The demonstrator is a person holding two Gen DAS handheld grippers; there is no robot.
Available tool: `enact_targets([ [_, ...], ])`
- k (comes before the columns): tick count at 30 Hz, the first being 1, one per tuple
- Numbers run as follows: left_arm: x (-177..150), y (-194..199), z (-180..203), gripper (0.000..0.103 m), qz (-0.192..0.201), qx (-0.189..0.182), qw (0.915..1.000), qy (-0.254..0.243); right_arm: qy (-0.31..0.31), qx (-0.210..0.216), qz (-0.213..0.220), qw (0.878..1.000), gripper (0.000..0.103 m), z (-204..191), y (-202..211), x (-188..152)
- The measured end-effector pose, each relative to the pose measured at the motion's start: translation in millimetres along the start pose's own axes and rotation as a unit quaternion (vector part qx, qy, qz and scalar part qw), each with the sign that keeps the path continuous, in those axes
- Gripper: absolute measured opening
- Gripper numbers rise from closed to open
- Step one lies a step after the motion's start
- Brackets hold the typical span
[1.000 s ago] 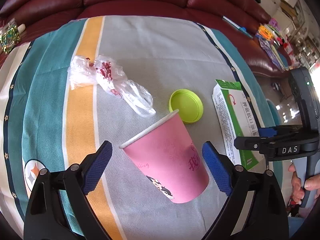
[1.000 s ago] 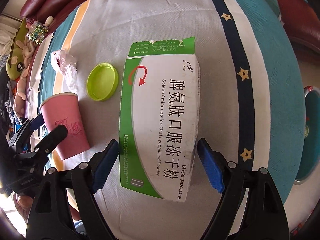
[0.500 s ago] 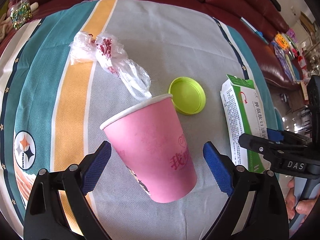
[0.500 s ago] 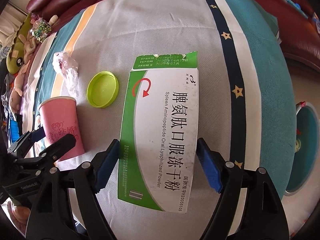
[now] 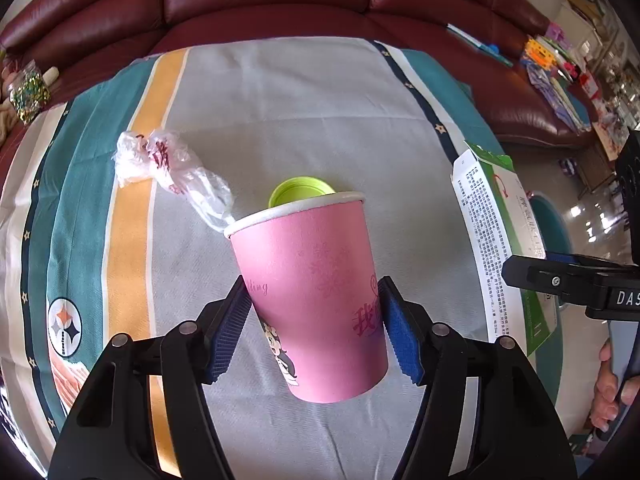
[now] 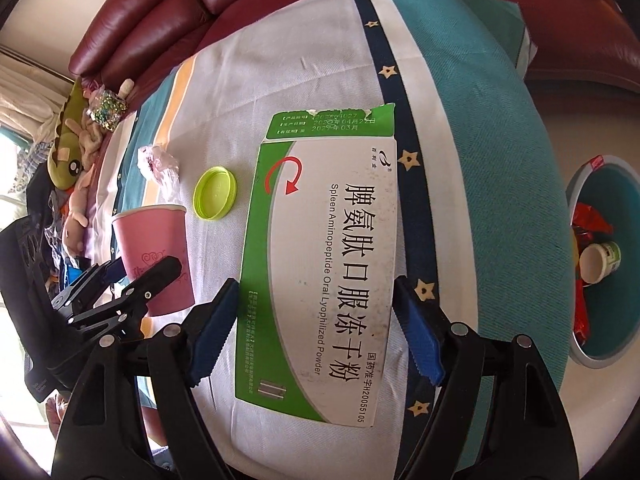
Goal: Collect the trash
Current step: 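Carry the pink cup and medicine box over the teal bucket with both tools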
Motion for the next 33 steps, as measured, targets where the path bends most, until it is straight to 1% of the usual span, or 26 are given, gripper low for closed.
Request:
enact_targets([
  [4,15.1,7.4,31.8,0.066,0.01,-0.013,0.9994,-0.03,-0.02,0.013,0.026,0.999,0.074,23.0,25.9,3.5],
  [8,34.8,7.2,81.9,0.066,0.019,-0.045,0.9962,-0.072,-0.06,0.01,0.065,0.996,0.074,69.9,60.4,10.3],
  [11,49.2,1.7,126.6,0.066,0.022,-0.078,0.9914,-0.103,-0.098,0.002,0.088,0.991,0.074,114.3,84.4,13.7],
  [15,61.6,-9.0,183.9,0.066,0.02,-0.117,0.9828,-0.142,-0.149,-0.013,0.111,0.983,0.074,177.6,111.6,11.7],
  [18,66.9,-20.7,222.0,0.066,0.011,-0.136,0.9767,-0.165,-0.18,-0.02,0.121,0.976,0.074,218.8,125.4,8.6],
  [22,70.9,-34.9,259.6,0.066,-0.003,-0.149,0.97,-0.192,-0.213,-0.022,0.122,0.969,0.074,259.6,130.3,7.3],
  [24,74.2,-42.6,272.7,0.066,-0.008,-0.151,0.9674,-0.203,-0.225,-0.023,0.116,0.967,0.074,273.3,127.2,7.5],
  [31,84.0,-65.0,306.1,0.066,-0.024,-0.154,0.9635,-0.218,-0.24,-0.021,0.106,0.965,0.075,296.2,111.4,16.1],
  [33,86.3,-69.5,313.5,0.066,-0.027,-0.154,0.9624,-0.222,-0.253,-0.011,0.1,0.962,0.078,303.6,108.4,17.8],
])
Point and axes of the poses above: each gripper's, at about its wrist camera, not at the fingertips, and y roughly against the way its jaws point, z to its right, x to its top, the point moved 5 cm from there along -y, roughly the way its jaws point, and after that the axes turned 11 degrees about -y, right-handed, at the moved point
